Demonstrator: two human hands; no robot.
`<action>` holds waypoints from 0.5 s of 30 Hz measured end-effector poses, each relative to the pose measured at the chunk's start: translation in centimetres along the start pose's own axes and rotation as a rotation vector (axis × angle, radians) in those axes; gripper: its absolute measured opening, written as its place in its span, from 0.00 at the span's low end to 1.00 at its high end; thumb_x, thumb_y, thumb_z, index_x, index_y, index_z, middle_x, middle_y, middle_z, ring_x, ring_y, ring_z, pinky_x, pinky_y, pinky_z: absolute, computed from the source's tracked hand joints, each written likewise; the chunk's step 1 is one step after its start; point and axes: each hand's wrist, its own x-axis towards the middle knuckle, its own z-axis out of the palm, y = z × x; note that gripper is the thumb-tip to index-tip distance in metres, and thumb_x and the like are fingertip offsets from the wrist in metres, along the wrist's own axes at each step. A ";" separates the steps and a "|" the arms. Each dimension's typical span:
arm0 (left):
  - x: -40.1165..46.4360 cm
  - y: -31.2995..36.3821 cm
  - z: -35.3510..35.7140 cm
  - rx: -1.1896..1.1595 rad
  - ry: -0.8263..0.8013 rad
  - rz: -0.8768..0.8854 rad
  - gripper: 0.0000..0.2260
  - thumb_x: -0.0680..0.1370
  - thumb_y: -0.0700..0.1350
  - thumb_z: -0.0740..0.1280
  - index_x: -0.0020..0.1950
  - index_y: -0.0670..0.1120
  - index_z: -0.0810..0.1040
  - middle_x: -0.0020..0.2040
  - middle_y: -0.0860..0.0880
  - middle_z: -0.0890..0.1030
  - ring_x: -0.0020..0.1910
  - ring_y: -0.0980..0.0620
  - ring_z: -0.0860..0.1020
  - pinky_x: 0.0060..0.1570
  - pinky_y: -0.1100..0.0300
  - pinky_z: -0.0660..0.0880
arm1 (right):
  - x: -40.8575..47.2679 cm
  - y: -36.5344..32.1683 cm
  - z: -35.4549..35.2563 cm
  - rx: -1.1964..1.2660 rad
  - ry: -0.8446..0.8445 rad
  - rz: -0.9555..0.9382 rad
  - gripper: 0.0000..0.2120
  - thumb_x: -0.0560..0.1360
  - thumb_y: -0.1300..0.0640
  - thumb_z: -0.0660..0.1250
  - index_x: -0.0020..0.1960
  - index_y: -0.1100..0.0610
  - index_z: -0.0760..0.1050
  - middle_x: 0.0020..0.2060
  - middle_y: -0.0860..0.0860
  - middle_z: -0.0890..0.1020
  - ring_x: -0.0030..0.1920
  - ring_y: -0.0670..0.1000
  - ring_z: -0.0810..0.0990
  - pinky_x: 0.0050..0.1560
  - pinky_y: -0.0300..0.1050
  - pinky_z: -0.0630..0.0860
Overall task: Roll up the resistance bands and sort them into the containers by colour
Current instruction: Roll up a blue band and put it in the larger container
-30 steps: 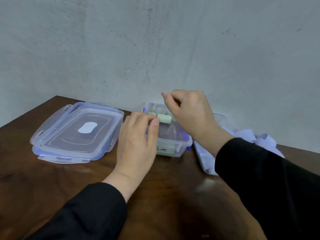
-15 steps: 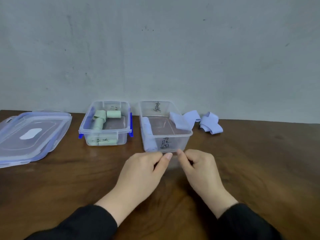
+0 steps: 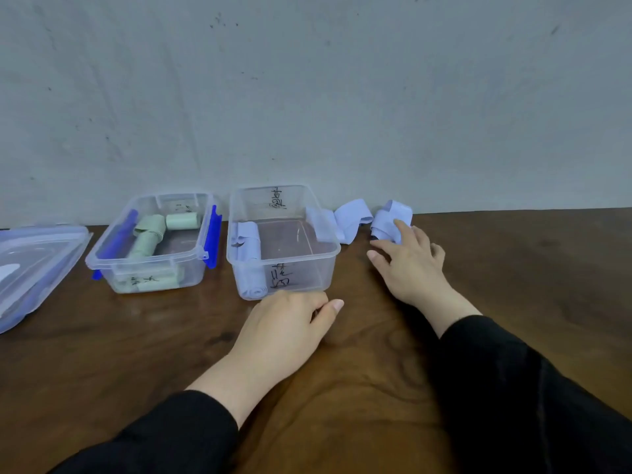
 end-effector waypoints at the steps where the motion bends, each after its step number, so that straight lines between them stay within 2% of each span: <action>1: 0.0 0.0 0.0 -0.002 -0.009 -0.007 0.23 0.80 0.62 0.55 0.29 0.52 0.67 0.27 0.52 0.73 0.28 0.57 0.73 0.31 0.61 0.71 | 0.6 0.0 0.2 -0.024 -0.034 0.015 0.22 0.80 0.35 0.49 0.71 0.38 0.67 0.79 0.49 0.53 0.78 0.56 0.49 0.74 0.64 0.48; 3: 0.0 -0.1 -0.1 -0.007 -0.020 -0.012 0.22 0.80 0.62 0.55 0.30 0.52 0.67 0.27 0.52 0.73 0.29 0.57 0.73 0.31 0.63 0.69 | 1.7 0.1 0.6 -0.037 -0.048 0.073 0.25 0.81 0.37 0.48 0.74 0.43 0.64 0.78 0.50 0.57 0.78 0.56 0.52 0.74 0.64 0.49; 4: 0.0 -0.2 -0.1 -0.011 -0.021 -0.014 0.22 0.80 0.62 0.55 0.30 0.52 0.67 0.27 0.52 0.73 0.29 0.57 0.73 0.32 0.64 0.68 | 2.0 0.1 0.6 -0.006 -0.011 0.101 0.24 0.81 0.39 0.50 0.73 0.47 0.66 0.76 0.51 0.62 0.76 0.56 0.57 0.73 0.63 0.52; 7: 0.1 -0.4 -0.1 -0.035 -0.025 -0.019 0.22 0.79 0.62 0.55 0.31 0.51 0.68 0.27 0.52 0.73 0.30 0.56 0.73 0.31 0.65 0.67 | 1.8 0.3 -0.5 0.243 0.237 0.116 0.14 0.82 0.50 0.55 0.60 0.55 0.74 0.59 0.52 0.76 0.62 0.56 0.73 0.66 0.57 0.65; 9: 0.0 -0.5 -0.1 -0.044 -0.033 -0.017 0.23 0.79 0.62 0.55 0.32 0.49 0.69 0.28 0.51 0.73 0.31 0.55 0.74 0.31 0.65 0.67 | 0.8 0.3 -1.6 0.454 0.384 0.128 0.11 0.82 0.54 0.58 0.59 0.56 0.76 0.54 0.52 0.79 0.56 0.55 0.77 0.63 0.54 0.70; 12: -0.3 -0.5 -0.3 -0.056 -0.015 -0.004 0.22 0.79 0.62 0.55 0.33 0.49 0.71 0.28 0.51 0.74 0.32 0.55 0.75 0.32 0.64 0.69 | -1.1 -0.3 -3.3 0.704 0.511 0.152 0.11 0.81 0.55 0.61 0.61 0.53 0.77 0.55 0.47 0.80 0.56 0.49 0.78 0.57 0.43 0.74; 15: -0.8 -0.1 -0.8 -0.114 0.004 -0.011 0.16 0.79 0.61 0.57 0.37 0.54 0.75 0.30 0.55 0.75 0.35 0.59 0.75 0.34 0.65 0.70 | -3.2 -1.4 -4.1 0.988 0.522 0.167 0.06 0.78 0.58 0.64 0.49 0.48 0.77 0.44 0.42 0.79 0.47 0.45 0.78 0.50 0.44 0.76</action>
